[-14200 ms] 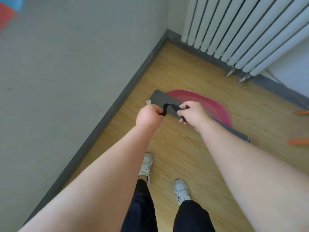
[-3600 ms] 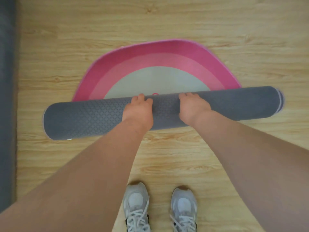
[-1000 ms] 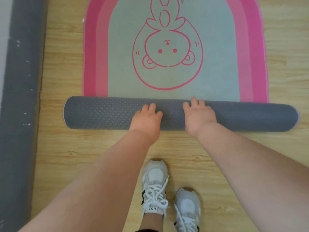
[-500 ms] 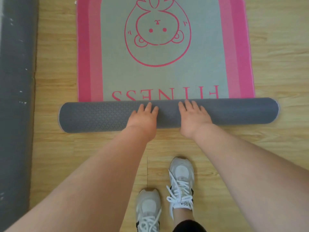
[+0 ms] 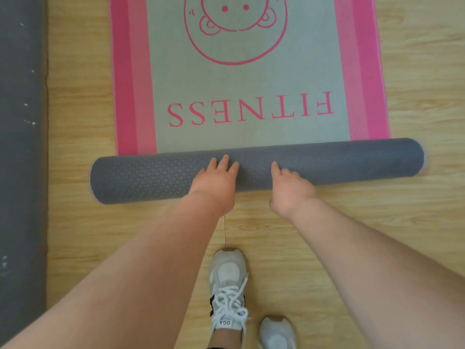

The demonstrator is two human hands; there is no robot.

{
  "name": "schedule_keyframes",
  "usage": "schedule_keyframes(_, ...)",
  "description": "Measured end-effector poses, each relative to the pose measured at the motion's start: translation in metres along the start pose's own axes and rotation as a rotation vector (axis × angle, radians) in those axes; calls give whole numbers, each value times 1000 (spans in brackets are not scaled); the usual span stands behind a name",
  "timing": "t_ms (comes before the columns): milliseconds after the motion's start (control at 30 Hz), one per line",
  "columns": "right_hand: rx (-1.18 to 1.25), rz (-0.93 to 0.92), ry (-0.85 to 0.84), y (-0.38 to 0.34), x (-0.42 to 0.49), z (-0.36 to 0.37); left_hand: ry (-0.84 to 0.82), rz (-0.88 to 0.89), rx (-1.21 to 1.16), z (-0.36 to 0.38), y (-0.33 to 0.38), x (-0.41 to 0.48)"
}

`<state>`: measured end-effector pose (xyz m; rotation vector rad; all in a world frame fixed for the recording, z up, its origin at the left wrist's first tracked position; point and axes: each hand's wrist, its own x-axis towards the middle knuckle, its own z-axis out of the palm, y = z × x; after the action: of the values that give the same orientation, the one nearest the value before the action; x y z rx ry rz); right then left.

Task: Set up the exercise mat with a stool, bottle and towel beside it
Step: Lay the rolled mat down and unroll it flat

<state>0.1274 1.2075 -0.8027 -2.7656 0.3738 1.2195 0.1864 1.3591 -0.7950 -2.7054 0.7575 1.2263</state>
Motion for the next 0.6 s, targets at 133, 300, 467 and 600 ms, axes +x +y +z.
schedule_keyframes(133, -50, -53, 198, 3, 3, 5, 65, -31, -20, 21, 9, -13)
schedule_keyframes(300, 28, -25, 132, 6, -9, 13, 120, -50, -34, 48, 22, -36)
schedule_keyframes(467, 62, 31, -38, 10, -40, 37, 168, -59, -81, 71, 45, -58)
schedule_keyframes(600, -49, -4, -2, 19, -62, 69, 289, -47, -44, 86, 56, -69)
